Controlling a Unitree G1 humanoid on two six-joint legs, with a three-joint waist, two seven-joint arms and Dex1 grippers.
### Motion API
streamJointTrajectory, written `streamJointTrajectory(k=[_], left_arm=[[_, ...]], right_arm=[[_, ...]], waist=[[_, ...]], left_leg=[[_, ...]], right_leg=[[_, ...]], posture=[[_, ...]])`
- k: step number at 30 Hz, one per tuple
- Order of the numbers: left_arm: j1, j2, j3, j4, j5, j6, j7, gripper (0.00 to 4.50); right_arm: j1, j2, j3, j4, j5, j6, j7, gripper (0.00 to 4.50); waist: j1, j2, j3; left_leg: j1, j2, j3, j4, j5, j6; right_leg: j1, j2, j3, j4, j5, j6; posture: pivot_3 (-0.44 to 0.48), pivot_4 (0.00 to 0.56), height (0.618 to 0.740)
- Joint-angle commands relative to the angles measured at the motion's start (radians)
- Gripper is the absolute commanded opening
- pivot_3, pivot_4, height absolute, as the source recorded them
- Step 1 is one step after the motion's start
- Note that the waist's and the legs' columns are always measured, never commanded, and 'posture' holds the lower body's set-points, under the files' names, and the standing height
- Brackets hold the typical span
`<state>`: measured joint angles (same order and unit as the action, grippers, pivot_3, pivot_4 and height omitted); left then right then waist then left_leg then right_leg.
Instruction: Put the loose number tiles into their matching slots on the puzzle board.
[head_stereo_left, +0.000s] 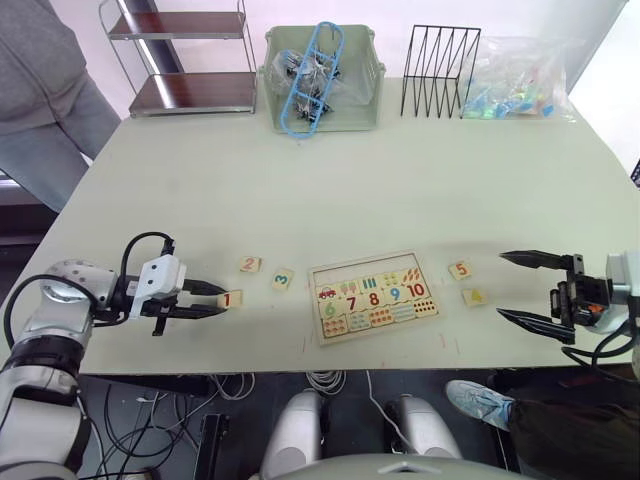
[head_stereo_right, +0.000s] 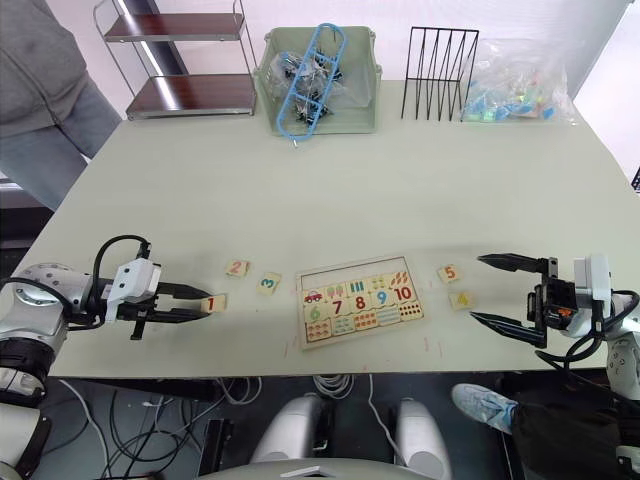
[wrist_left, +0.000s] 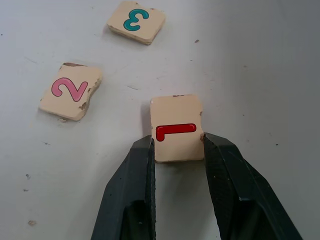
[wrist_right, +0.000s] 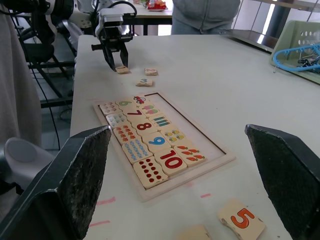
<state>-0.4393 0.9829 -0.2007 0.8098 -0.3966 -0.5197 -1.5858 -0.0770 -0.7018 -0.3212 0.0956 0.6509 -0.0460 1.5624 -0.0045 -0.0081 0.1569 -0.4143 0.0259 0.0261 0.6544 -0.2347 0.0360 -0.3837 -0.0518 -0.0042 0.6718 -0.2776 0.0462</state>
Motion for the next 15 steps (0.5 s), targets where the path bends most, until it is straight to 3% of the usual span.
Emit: streamJointTrajectory(k=[1,7,15], left_arm=[[-0.017,0.011,0.015,-0.012,-0.026,0.026,-0.029,0.88],[-0.004,0.061,0.034,-0.156,-0.081,0.125,-0.029,0.88],[0.054,0.158,0.125,-0.518,-0.174,0.451,-0.014,0.88]], right_arm=[[-0.022,-0.005,-0.008,-0.008,0.023,-0.001,0.009,4.5],[-0.015,0.002,-0.01,-0.004,0.024,-0.005,0.014,4.5],[0.024,0.027,-0.012,-0.015,0.02,-0.019,0.0,4.5]], waist=[[-0.001,0.0,0.0],[-0.001,-0.001,0.001],[-0.004,-0.001,0.002]], left_leg=[[0.0,0.0,0.0,0.0,0.0,0.0],[-0.001,0.0,0.0,0.0,0.0,0.0],[0.0,0.001,0.0,0.0,0.0,0.0]], right_leg=[[0.0,0.0,0.0,0.0,0.0,0.0],[0.0,0.0,0.0,0.0,0.0,0.0],[0.0,0.001,0.001,0.0,0.0,0.0]], posture=[[0.0,0.15,0.74],[0.0,0.15,0.74],[0.0,0.15,0.74]])
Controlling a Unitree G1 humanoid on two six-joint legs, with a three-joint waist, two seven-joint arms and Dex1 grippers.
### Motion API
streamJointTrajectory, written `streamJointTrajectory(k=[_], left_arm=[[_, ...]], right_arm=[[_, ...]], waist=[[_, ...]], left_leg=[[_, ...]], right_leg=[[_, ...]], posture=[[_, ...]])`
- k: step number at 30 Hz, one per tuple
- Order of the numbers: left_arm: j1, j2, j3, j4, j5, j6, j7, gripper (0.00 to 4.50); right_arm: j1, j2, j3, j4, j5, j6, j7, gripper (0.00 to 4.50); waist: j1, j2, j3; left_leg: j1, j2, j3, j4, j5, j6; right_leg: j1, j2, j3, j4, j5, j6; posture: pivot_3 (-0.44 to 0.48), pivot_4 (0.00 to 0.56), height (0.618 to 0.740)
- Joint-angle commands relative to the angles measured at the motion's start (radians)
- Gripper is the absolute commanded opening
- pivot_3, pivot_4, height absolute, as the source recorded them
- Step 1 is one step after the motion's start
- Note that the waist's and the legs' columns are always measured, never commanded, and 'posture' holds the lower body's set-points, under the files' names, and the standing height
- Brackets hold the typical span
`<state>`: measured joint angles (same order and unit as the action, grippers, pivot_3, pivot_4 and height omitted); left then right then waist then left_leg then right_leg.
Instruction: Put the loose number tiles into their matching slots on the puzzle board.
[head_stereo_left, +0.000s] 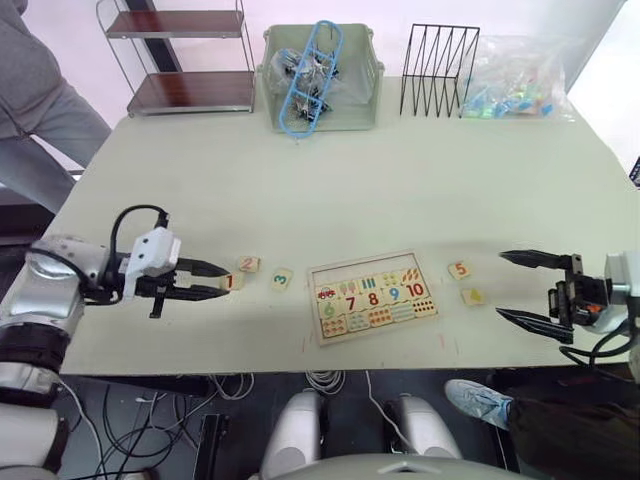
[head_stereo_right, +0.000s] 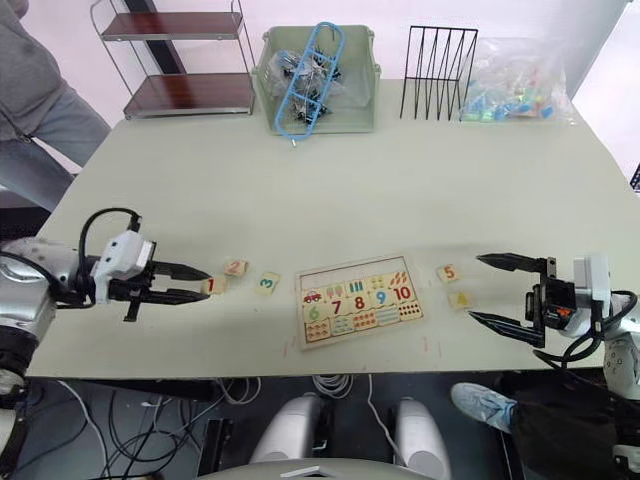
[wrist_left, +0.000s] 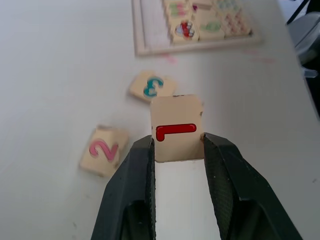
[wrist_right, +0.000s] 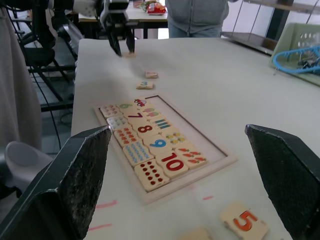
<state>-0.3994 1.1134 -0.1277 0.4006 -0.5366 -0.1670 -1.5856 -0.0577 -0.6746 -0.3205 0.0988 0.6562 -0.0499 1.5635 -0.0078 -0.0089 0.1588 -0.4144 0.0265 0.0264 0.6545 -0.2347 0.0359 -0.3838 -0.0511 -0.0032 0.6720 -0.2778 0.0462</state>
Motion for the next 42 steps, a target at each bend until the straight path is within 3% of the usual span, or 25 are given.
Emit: streamJointTrajectory(k=[1,10,17,29,42], left_arm=[[0.02,0.032,0.064,-0.147,-0.037,0.138,-0.002,0.88],[0.019,0.056,0.126,-0.484,-0.024,0.536,0.206,0.88],[-0.06,0.089,0.072,-0.67,0.066,0.715,0.294,0.88],[-0.255,0.016,-0.134,-0.759,0.231,0.819,0.288,0.88],[-0.485,-0.109,-0.414,-0.691,0.473,0.908,0.199,0.88]], right_arm=[[0.008,0.002,-0.014,-0.019,0.014,-0.016,-0.003,4.5],[0.018,0.009,-0.022,0.006,0.015,-0.024,-0.003,4.5],[0.038,0.034,-0.024,0.014,0.017,-0.056,-0.002,4.5],[0.082,0.045,-0.035,-0.037,0.031,-0.06,-0.027,4.5],[0.1,0.043,-0.046,-0.049,0.035,-0.07,-0.039,4.5]], waist=[[-0.001,0.0,0.0],[-0.001,0.0,0.002],[0.002,0.0,0.003],[0.002,0.0,0.003],[0.003,0.0,0.003]], left_leg=[[0.0,0.0,0.0,0.0,0.0,0.0],[0.0,0.0,0.0,0.0,0.0,0.0],[0.0,0.0,-0.001,0.0,0.0,0.0],[0.0,-0.001,0.0,0.0,0.0,0.0],[0.0,-0.003,0.0,0.001,0.0,0.0]], right_leg=[[0.0,0.0,0.0,0.0,0.0,0.0],[0.0,0.002,0.0,0.0,0.0,0.001],[0.0,0.003,0.001,0.0,-0.001,0.001],[0.0,0.004,0.003,0.0,-0.001,0.001],[0.0,0.005,0.004,0.0,-0.001,0.001]], posture=[[0.0,0.15,0.74],[0.0,0.15,0.74],[0.0,0.15,0.74],[0.0,0.15,0.74],[0.0,0.15,0.74]])
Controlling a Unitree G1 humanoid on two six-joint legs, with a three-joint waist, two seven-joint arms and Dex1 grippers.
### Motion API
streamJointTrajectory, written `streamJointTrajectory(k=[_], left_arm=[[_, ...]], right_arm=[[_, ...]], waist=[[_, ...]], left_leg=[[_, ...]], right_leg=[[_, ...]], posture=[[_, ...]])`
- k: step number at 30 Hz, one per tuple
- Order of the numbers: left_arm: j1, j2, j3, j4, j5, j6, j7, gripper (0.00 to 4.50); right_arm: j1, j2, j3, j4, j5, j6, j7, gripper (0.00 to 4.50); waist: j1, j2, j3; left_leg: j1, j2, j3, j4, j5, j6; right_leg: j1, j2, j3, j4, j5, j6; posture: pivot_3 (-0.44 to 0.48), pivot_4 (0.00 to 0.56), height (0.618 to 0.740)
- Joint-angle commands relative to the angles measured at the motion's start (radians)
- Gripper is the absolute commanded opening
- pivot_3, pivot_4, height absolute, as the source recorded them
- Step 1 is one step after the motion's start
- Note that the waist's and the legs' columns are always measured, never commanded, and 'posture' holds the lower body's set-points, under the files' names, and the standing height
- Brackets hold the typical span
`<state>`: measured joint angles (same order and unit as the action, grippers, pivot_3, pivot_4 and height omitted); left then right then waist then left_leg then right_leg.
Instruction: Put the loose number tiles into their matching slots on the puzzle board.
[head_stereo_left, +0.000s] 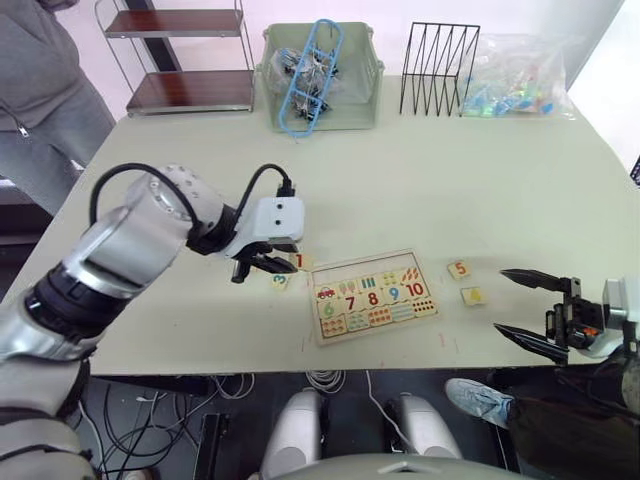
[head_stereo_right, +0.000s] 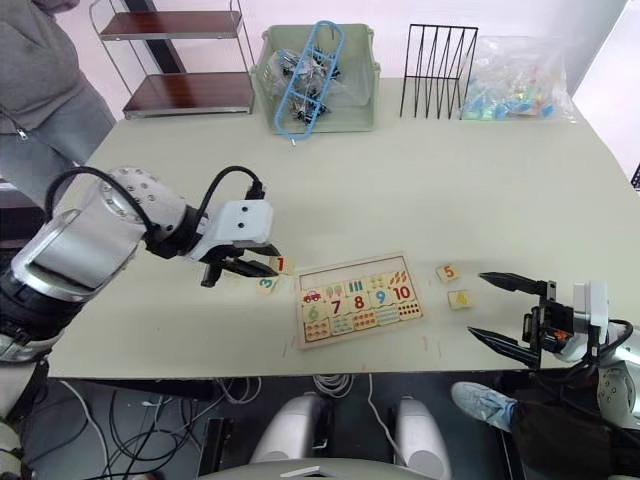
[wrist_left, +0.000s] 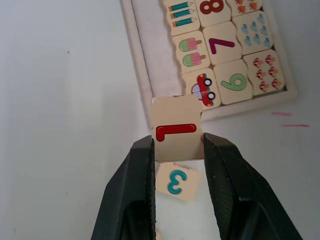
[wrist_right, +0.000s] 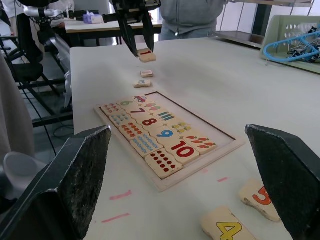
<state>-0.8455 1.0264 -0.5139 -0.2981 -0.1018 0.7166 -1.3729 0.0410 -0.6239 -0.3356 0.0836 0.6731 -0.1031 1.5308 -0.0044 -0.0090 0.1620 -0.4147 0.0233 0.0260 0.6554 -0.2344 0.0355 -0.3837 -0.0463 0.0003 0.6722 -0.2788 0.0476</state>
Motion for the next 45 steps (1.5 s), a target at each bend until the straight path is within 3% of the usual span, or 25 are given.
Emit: streamJointTrajectory(k=[1,8,18,45], left_arm=[[-0.056,-0.043,-0.053,0.022,0.062,0.041,-0.01,0.88],[-0.105,-0.133,-0.147,0.07,0.149,0.162,0.002,0.88],[-0.114,-0.224,-0.181,0.13,0.182,0.221,0.031,0.88],[-0.091,-0.231,-0.194,0.092,0.154,0.282,0.054,0.88]], right_arm=[[0.001,-0.008,-0.031,-0.035,0.018,-0.019,-0.008,4.5],[0.012,-0.005,-0.029,-0.059,0.021,-0.02,-0.033,4.5],[0.023,-0.011,-0.031,-0.081,0.024,-0.019,-0.057,4.5],[0.023,-0.008,-0.024,-0.1,0.022,-0.018,-0.087,4.5]], waist=[[0.0,0.0,0.0],[0.001,0.0,0.0],[0.001,0.0,0.0],[0.002,0.0,0.0]], left_leg=[[0.0,0.0,0.0,0.0,0.0,0.0],[-0.001,0.0,-0.001,0.002,0.0,0.0],[-0.001,0.001,-0.001,0.003,0.0,0.0],[-0.002,0.001,-0.001,0.008,0.0,0.0]], right_leg=[[0.0,0.0,0.0,0.0,0.0,0.0],[0.0,0.0,0.0,0.001,0.0,0.0],[0.0,0.0,0.0,0.002,0.0,0.0],[0.0,0.0,0.0,0.005,-0.001,0.001]], posture=[[0.0,0.15,0.74],[0.0,0.15,0.74],[0.0,0.15,0.74],[0.0,0.15,0.74]])
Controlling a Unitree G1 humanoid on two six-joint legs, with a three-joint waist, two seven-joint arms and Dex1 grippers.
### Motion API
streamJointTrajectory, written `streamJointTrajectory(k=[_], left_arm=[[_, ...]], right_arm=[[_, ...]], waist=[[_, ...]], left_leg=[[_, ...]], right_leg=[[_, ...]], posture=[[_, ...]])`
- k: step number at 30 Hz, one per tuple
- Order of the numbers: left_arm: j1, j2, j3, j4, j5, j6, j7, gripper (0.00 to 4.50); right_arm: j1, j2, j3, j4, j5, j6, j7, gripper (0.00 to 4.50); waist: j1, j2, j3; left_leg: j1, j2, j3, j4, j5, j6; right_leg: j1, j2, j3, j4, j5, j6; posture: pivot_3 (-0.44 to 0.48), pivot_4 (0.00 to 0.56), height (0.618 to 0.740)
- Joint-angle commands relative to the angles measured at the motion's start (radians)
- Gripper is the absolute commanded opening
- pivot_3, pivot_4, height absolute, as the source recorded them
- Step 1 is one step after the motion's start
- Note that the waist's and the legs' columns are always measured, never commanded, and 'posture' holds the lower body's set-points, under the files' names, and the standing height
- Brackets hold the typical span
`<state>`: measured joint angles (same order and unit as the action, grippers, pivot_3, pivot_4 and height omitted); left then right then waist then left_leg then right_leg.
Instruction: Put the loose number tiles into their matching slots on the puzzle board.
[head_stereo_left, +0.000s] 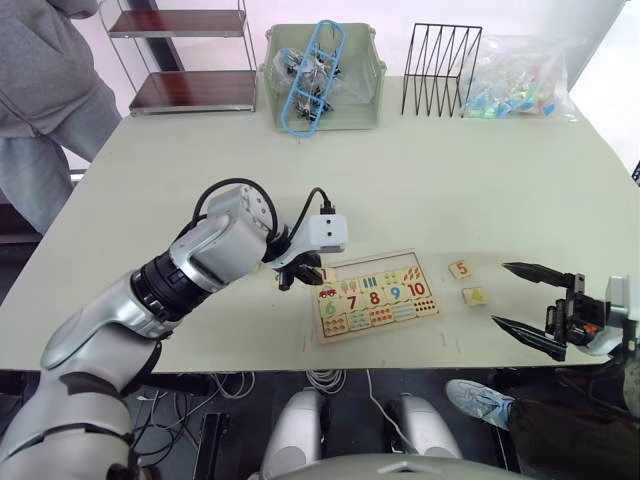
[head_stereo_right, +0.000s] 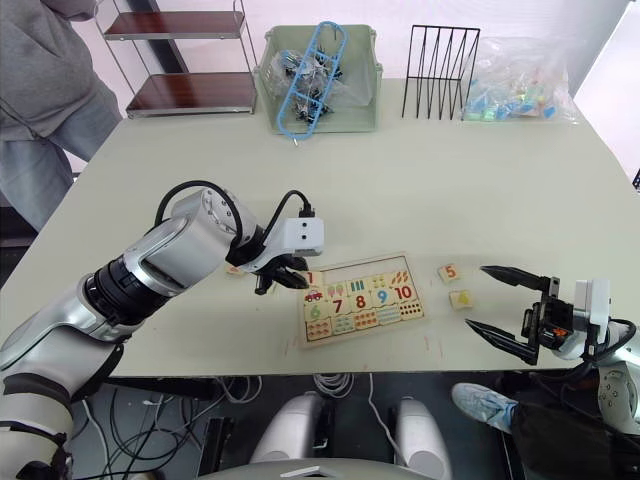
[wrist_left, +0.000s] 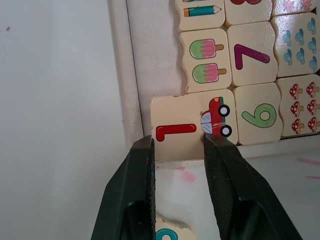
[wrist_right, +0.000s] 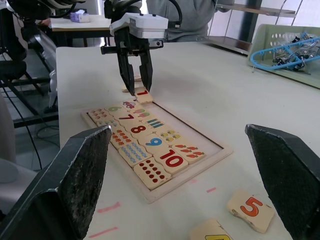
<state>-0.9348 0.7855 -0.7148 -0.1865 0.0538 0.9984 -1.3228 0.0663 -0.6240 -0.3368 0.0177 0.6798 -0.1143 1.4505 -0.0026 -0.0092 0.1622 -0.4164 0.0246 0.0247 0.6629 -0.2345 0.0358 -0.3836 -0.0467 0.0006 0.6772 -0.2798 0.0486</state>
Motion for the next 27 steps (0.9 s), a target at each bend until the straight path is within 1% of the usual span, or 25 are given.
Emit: streamJointTrajectory(k=[1,14,27], left_arm=[[-0.001,0.009,0.007,-0.015,0.001,-0.004,0.007,0.88],[0.018,0.022,0.005,-0.013,0.003,-0.024,0.018,0.88],[0.018,0.002,0.006,0.007,0.001,-0.033,0.035,0.88]], right_arm=[[-0.002,-0.007,-0.022,-0.035,0.015,-0.007,-0.007,4.5],[-0.002,-0.007,-0.019,-0.031,0.014,-0.01,-0.007,4.5],[0.0,-0.007,-0.016,-0.04,0.011,-0.009,-0.017,4.5]], waist=[[0.0,0.0,0.0],[0.003,0.0,0.0],[0.012,0.0,0.0]], left_leg=[[0.0,0.0,0.0,0.0,0.0,0.0],[0.0,0.0,0.0,0.001,0.0,0.0],[0.0,0.0,0.0,0.001,0.0,0.0]], right_leg=[[0.0,0.0,0.0,0.0,0.0,0.0],[0.0,0.0,0.0,0.0,0.0,0.0],[0.0,0.0,0.0,0.0,0.0,0.0]], posture=[[0.0,0.15,0.74],[0.0,0.15,0.74],[0.0,0.15,0.74]])
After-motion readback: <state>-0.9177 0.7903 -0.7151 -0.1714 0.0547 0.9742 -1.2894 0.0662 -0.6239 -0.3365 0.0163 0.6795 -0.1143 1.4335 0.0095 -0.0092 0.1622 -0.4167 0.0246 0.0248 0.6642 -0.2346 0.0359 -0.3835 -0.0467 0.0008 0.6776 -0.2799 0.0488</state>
